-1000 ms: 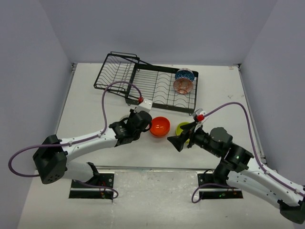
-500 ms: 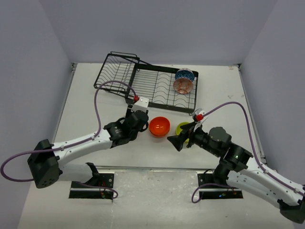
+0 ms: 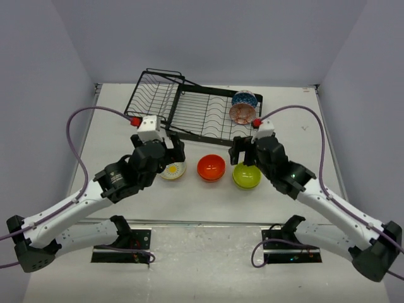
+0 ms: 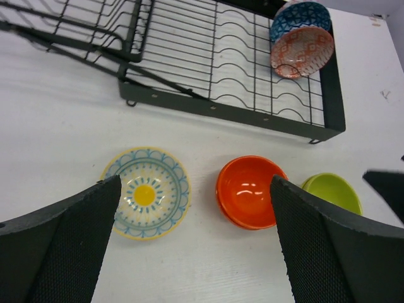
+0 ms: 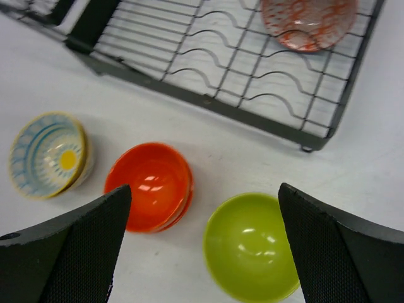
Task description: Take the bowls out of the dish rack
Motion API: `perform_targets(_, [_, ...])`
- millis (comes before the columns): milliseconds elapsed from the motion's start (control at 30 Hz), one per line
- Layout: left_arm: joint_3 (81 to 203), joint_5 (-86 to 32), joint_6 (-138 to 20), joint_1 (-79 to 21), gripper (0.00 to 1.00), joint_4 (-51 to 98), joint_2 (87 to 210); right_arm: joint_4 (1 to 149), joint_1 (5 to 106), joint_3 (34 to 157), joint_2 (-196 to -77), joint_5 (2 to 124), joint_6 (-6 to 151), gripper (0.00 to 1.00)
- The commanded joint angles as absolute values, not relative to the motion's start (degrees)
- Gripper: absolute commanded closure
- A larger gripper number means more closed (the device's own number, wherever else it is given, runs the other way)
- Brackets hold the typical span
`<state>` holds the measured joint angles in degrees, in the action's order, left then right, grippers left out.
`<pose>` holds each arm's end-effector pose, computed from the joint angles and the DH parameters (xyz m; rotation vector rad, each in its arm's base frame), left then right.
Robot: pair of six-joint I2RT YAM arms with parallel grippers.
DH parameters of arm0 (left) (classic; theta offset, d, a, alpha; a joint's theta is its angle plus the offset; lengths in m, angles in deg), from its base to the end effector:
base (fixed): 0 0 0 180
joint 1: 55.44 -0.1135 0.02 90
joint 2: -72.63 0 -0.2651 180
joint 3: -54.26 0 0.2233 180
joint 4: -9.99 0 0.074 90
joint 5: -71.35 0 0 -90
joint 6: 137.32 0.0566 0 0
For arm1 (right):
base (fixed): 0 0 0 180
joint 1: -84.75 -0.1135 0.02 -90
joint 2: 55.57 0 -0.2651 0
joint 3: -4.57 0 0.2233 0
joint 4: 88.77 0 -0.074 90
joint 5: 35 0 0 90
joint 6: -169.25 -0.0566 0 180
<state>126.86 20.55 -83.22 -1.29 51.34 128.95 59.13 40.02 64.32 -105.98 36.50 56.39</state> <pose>0.1427 -0.1364 0.3468 -0.1221 1.9190 -0.3720 0.1470 0.1203 0.3046 -0.1637 1.9679 0.4604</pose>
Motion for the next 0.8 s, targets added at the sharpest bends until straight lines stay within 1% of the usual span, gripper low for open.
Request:
perform_targets(0, [129.0, 27.8, -94.1, -1.6, 0.00, 64.8, 121.4, 54.9, 46.9, 73.1, -115.8, 30.8, 60.3, 0.01])
perform_targets(100, [128.9, 25.1, -91.0, -1.5, 0.00, 70.2, 115.4, 54.7, 50.1, 79.7, -130.7, 27.3, 71.8, 0.01])
perform_targets(133, [128.8, 24.2, -89.7, -1.5, 0.00, 70.7, 114.0, 55.3, 50.6, 81.3, -130.8, 26.6, 75.8, 0.01])
perform_targets(167, [128.7, 23.5, -88.7, -1.6, 0.00, 71.3, 112.7, 56.4, 51.2, 83.4, -136.4, 25.8, 84.3, 0.01])
perform_targets(200, [128.0, 23.2, -87.9, -1.6, 0.00, 71.6, 110.0, 59.6, 52.2, 84.4, -138.9, 25.6, 87.8, 0.01])
perform_targets(267, [126.9, 23.7, -85.6, -1.6, 0.00, 71.6, 107.5, 61.4, 53.3, 88.1, -145.1, 25.7, 95.3, 0.01])
perform_targets(367, [122.2, 26.3, -82.9, -1.6, 0.00, 70.0, 103.1, 63.9, 55.5, 92.5, -150.6, 27.3, 101.8, 0.01])
perform_targets(500, [118.4, 26.7, -81.4, -1.6, 0.00, 66.5, 98.7, 74.3, 56.3, 93.2, -155.0, 23.9, 112.7, 0.01])
perform_targets(600, [118.2, 25.9, -80.6, -1.6, 0.00, 66.4, 98.6, 82.6, 56.7, 91.9, -157.4, 25.4, 121.8, 0.01])
perform_targets(633, [118.2, 25.8, -80.6, -1.6, 0.00, 66.4, 98.8, 83.8, 56.7, 92.1, -158.2, 25.6, 123.1, 0.02])
perform_targets(667, [118.2, 25.0, -80.5, -1.6, 0.00, 66.4, 99.3, 85.1, 56.9, 92.7, -160.1, 25.3, 124.1, 0.06])
perform_targets(767, [118.1, 24.3, -80.2, -1.6, 0.00, 66.4, 100.5, 84.9, 56.9, 96.4, -162.9, 24.5, 125.5, 0.12])
